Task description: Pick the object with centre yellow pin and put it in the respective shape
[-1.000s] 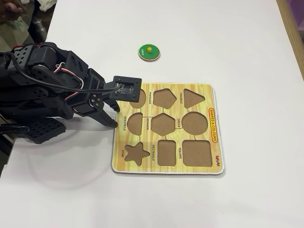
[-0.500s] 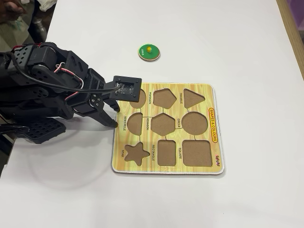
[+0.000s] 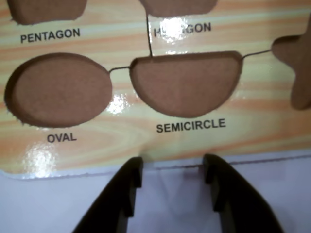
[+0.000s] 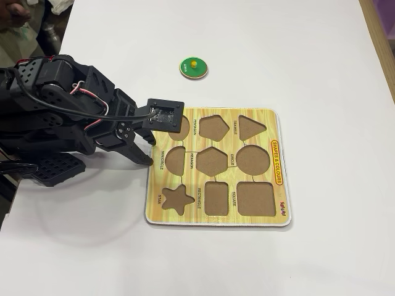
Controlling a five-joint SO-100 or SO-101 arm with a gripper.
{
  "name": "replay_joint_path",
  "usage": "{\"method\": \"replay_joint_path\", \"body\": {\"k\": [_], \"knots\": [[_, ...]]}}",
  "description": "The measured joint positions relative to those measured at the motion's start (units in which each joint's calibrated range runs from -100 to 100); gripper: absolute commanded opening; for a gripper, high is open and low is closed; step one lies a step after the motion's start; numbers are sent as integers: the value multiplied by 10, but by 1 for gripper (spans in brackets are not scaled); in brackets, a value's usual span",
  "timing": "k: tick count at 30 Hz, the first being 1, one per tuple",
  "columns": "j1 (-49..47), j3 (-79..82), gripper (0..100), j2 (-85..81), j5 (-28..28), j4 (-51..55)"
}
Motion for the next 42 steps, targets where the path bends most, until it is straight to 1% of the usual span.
{"method": "replay_joint_path", "body": {"k": [3,6,10,17,20,24,27,29,33,36,39,42], "knots": [[0,-8,15,2,0,0],[4,-32,15,37,0,0],[-5,-98,15,121,0,6],[-8,-267,15,328,3,21],[-41,-340,15,424,6,21],[-109,-436,15,521,6,21],[-143,-493,15,576,6,21],[-189,-544,15,626,7,21],[-226,-607,15,676,6,26],[-258,-667,15,716,2,80],[-281,-766,15,767,2,167],[-301,-846,15,823,2,217]]}}
